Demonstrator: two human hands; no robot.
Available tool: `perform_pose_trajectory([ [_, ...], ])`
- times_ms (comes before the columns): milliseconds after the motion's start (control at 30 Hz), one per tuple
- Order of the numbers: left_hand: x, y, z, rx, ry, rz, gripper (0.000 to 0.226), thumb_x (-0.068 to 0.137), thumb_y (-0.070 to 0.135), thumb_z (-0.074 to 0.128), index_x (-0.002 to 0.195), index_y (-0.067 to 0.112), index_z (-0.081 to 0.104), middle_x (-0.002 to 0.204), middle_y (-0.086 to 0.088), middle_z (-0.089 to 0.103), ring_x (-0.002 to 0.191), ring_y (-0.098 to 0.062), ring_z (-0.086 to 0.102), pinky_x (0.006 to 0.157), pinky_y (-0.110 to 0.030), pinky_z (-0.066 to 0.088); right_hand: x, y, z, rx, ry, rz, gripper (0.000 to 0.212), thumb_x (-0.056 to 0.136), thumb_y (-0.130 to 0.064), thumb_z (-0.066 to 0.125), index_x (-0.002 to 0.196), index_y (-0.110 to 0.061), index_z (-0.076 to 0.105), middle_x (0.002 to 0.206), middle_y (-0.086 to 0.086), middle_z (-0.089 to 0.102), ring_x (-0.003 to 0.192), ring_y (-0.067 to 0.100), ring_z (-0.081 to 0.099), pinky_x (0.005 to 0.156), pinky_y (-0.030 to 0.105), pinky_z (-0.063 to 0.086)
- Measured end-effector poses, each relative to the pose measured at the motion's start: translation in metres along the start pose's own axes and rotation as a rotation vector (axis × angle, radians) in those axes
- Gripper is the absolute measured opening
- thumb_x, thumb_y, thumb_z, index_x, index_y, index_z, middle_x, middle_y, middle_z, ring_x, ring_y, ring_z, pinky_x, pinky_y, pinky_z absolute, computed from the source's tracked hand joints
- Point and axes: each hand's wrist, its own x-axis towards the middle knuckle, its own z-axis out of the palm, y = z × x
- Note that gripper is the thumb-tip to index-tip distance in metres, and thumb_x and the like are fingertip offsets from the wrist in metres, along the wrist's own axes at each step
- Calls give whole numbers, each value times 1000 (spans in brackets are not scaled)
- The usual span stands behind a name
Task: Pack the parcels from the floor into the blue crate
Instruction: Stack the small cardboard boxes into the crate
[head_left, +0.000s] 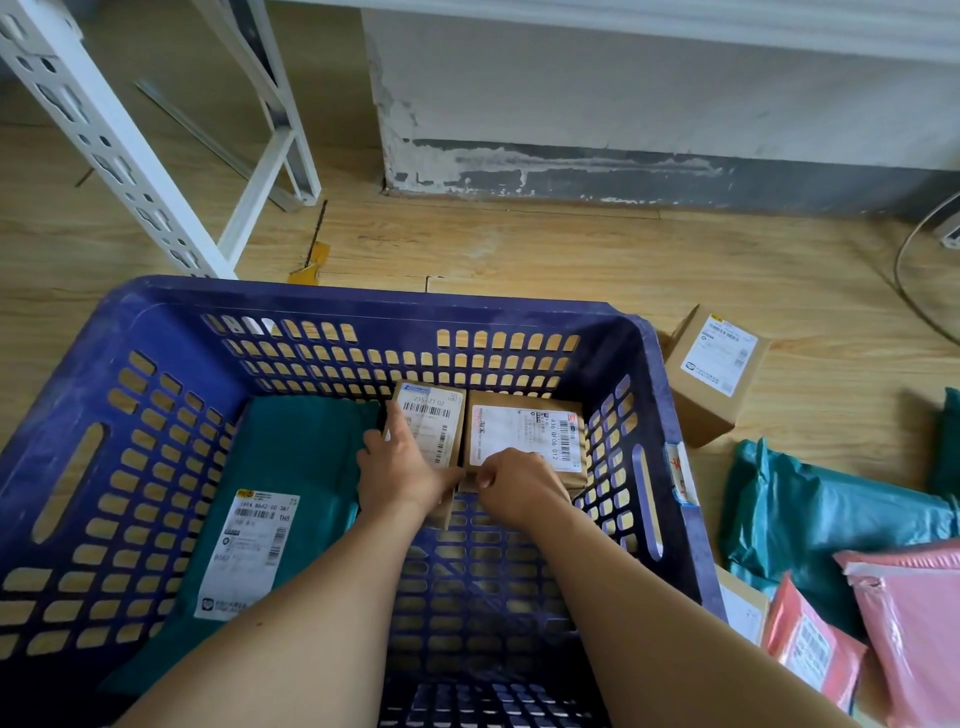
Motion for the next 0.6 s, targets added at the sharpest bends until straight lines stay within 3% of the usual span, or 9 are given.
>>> perform_pose_trajectory([
  [267, -3, -2, -5, 10, 33, 27, 106, 70, 52, 74, 149, 22, 10, 141, -13, 33, 130, -32, 35, 103, -48, 37, -16, -4, -15, 104, 13, -1, 26, 89, -22, 50, 108, -14, 67, 108, 8, 65, 97, 24, 61, 80, 34, 54],
  [400, -13, 0, -14, 43, 46, 88, 89, 80, 42, 68, 148, 21, 16, 139, -11, 36, 128, -30, 37, 102, -45, 37, -29, -5, -26, 157, 57, -4, 21, 86, -19, 55, 103, -17, 68, 91, 4, 63, 82, 22, 61, 61, 25, 48],
  [467, -18, 5, -19, 52, 59, 121, 76, 83, 38, 66, 144, 18, 26, 139, -9, 37, 128, -29, 38, 101, -43, 39, -34, -4, -30, 163, 86, -11, 23, 86, -16, 55, 107, -17, 66, 100, 4, 64, 81, 18, 59, 61, 24, 47],
  [600, -28, 23, -34, -15, 42, 183, 50, 88, 27, 61, 134, 16, 45, 137, -7, 41, 122, -24, 45, 92, -33, 41, -47, -7, -41, 146, 183, -48, 31, 87, -9, 49, 111, -19, 66, 115, 3, 65, 99, 19, 61, 77, 26, 51],
])
